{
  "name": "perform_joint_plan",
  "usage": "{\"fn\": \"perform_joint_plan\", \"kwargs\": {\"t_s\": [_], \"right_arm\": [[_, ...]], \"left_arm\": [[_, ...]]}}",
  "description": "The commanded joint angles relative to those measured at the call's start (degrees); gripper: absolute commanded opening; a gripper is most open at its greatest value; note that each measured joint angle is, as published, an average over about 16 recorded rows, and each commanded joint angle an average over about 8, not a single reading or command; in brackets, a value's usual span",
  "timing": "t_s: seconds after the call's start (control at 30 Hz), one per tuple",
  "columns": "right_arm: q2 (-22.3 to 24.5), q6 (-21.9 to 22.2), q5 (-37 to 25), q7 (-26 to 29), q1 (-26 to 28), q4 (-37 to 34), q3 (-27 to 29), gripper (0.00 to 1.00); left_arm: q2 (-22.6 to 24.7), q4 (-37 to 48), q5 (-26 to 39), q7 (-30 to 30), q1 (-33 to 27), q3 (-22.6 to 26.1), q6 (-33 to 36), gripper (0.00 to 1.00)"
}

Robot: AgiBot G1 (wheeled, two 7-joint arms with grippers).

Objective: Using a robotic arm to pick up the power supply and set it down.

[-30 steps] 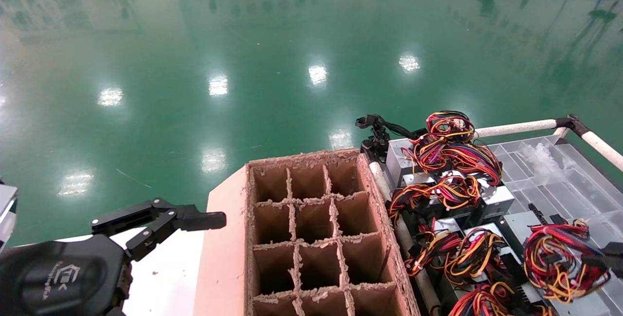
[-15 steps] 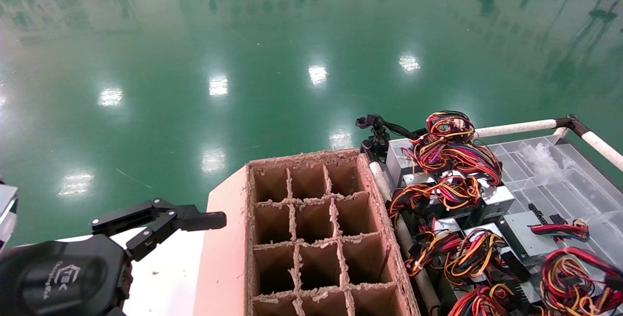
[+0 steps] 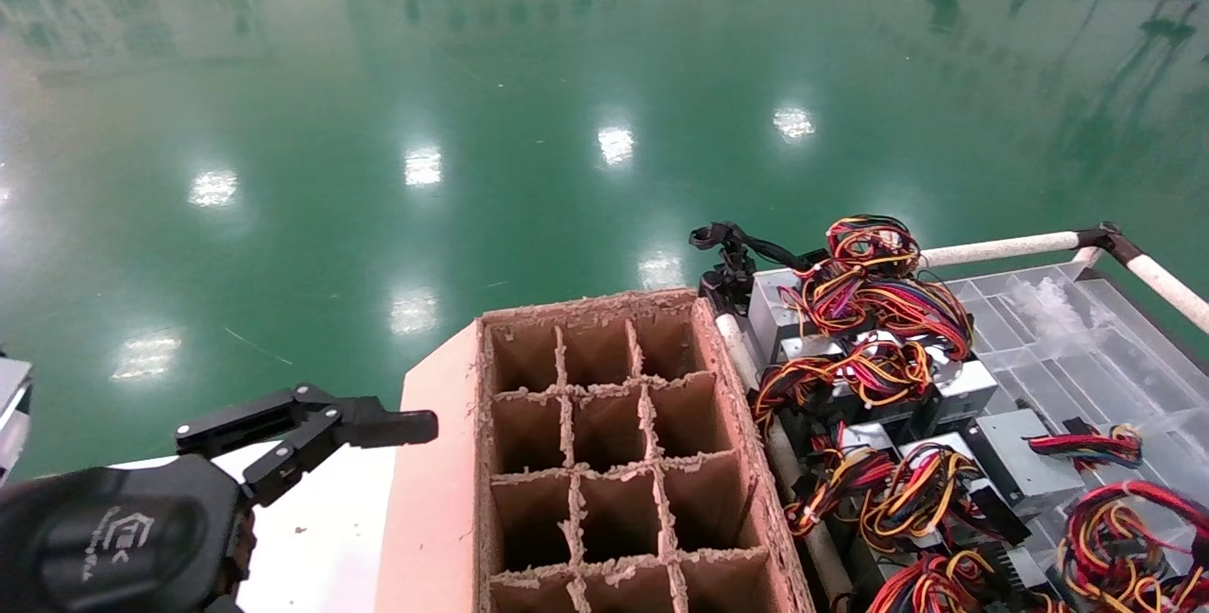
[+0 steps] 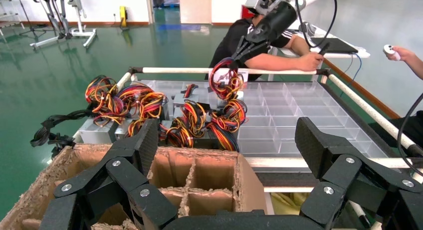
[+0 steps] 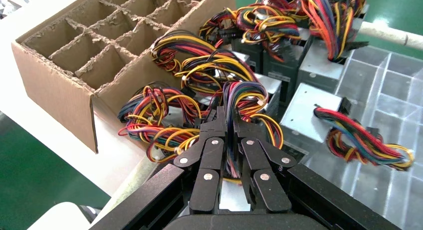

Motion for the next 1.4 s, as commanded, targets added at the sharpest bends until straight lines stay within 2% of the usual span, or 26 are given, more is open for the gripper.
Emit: {"fn": "perform_joint_plan", "kwargs": {"t_s": [0.03,0.33,0.37,0.57,0.6,0.63,1.07,1.4], "right_arm": [[-0.54,0.08,2.70,-1.27,-2.17,-0.77,-0.77,0.00],[-2.01,0.62,8.04,-3.08,-6.91,-4.83,-1.84,0.02],[-2.14,0.65,8.50,-3.24,-7.47,-5.30,-1.97,0.09],[-2.80,0.73,10.77,-3.81,-10.34,-7.21,-2.69,0.84],[-2.84,0.74,10.93,-3.81,-10.53,-7.30,-2.75,0.95],[-2.89,0.74,11.10,-3.82,-10.72,-7.41,-2.81,1.00],[-2.19,0.76,10.48,-3.85,-9.74,-6.10,-2.49,1.00],[2.32,0.79,10.02,-2.19,-7.22,1.77,-1.26,1.00]], "left_arm": [[0.00,0.00,0.00,0.00,0.00,0.01,0.00,1.00],[-0.02,0.00,-0.03,0.02,-0.01,0.04,-0.02,1.00],[-0.02,0.00,-0.03,0.02,-0.01,0.04,-0.02,1.00],[-0.02,0.01,-0.04,0.03,0.00,0.08,-0.04,1.00],[-0.02,0.01,-0.05,0.03,0.00,0.08,-0.04,1.00],[-0.02,0.02,-0.05,0.03,0.00,0.09,-0.05,1.00],[-0.02,0.03,-0.05,0.04,-0.01,0.09,-0.04,1.00],[-0.03,0.06,-0.06,0.05,-0.02,0.12,-0.04,1.00]]}}
